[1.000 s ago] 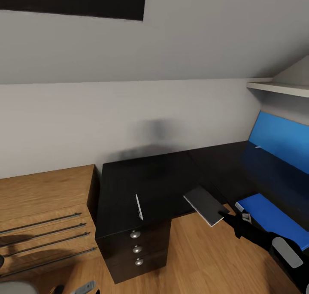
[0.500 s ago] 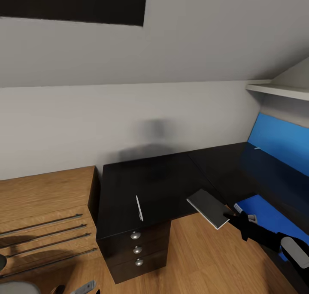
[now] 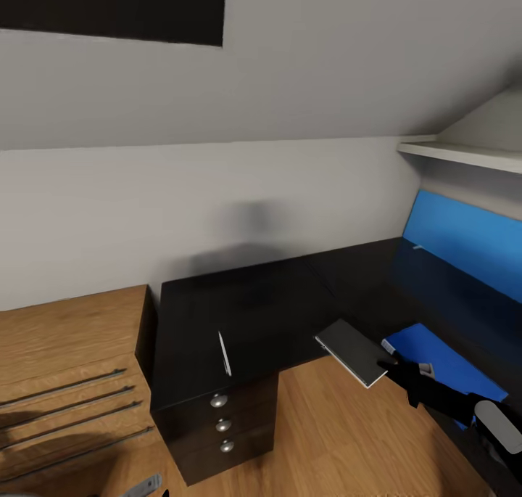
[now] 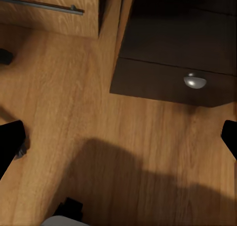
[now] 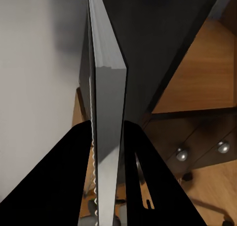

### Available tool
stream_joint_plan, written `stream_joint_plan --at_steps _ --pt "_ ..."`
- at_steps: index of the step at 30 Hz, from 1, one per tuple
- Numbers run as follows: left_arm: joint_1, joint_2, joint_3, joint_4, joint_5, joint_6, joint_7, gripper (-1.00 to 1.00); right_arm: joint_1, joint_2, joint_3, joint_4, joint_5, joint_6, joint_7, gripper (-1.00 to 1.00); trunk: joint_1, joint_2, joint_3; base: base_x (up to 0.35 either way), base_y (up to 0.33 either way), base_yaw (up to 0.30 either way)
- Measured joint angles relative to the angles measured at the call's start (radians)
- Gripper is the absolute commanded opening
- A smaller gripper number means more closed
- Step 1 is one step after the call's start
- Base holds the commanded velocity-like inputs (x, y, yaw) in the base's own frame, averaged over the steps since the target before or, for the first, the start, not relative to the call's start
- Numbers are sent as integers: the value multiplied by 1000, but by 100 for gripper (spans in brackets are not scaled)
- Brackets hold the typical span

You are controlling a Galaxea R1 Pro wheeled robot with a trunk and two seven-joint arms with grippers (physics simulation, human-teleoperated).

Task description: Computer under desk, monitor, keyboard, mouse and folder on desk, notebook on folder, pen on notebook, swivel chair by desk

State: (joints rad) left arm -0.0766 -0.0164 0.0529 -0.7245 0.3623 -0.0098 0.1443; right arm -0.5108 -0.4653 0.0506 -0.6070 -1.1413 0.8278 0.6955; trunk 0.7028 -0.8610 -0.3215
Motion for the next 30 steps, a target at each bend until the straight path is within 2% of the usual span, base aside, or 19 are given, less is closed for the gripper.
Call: stream_joint_plan --at_steps 23,30 --pt "0 0 -2 30 0 -1 0 100 0 1 0 1 3 -3 0 -100 0 0 1 1 -12 -257" --pt "0 1 -2 30 0 -1 0 100 0 2 0 1 3 -3 0 -100 0 0 0 39 -126 -114"
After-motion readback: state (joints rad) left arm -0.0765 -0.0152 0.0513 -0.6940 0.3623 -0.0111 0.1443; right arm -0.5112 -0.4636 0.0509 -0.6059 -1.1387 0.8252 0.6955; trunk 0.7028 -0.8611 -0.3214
